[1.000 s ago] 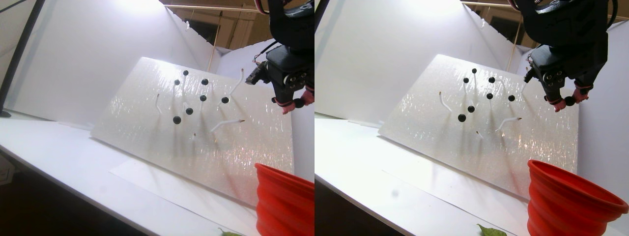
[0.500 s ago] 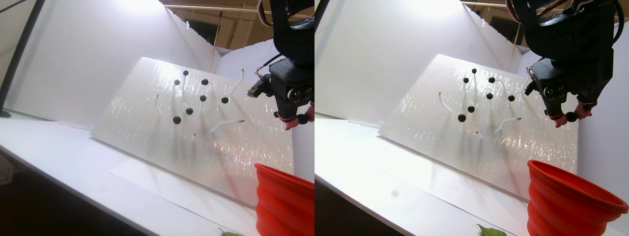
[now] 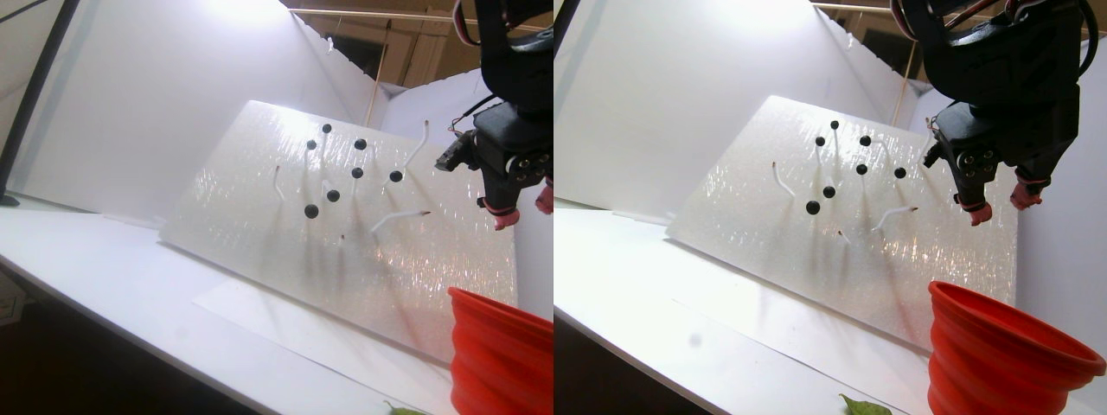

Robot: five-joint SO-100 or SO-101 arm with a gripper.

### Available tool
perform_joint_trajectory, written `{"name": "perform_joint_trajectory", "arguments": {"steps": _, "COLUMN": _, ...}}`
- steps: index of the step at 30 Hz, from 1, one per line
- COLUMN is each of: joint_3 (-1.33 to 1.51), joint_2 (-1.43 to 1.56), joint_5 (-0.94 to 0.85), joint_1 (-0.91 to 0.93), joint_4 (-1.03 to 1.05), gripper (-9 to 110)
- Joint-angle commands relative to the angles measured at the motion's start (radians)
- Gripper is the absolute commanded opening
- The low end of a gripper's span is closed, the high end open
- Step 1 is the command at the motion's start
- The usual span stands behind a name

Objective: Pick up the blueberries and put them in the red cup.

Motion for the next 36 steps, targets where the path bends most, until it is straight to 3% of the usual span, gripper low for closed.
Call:
{"name": "perform_joint_trajectory", "arguments": {"steps": 1, "joint_3": -0.051, "joint_2": 0.107, "joint_5": 0.009, "joint_1": 0.017, "joint_4": -0.018, "gripper": 17}}
{"name": "perform_joint_trajectory", "arguments": {"steps": 36, "joint_3": 0.072, "joint_2": 0.393, "joint_5": 0.114, "joint_1": -0.161, "joint_4": 0.084, "gripper": 15}}
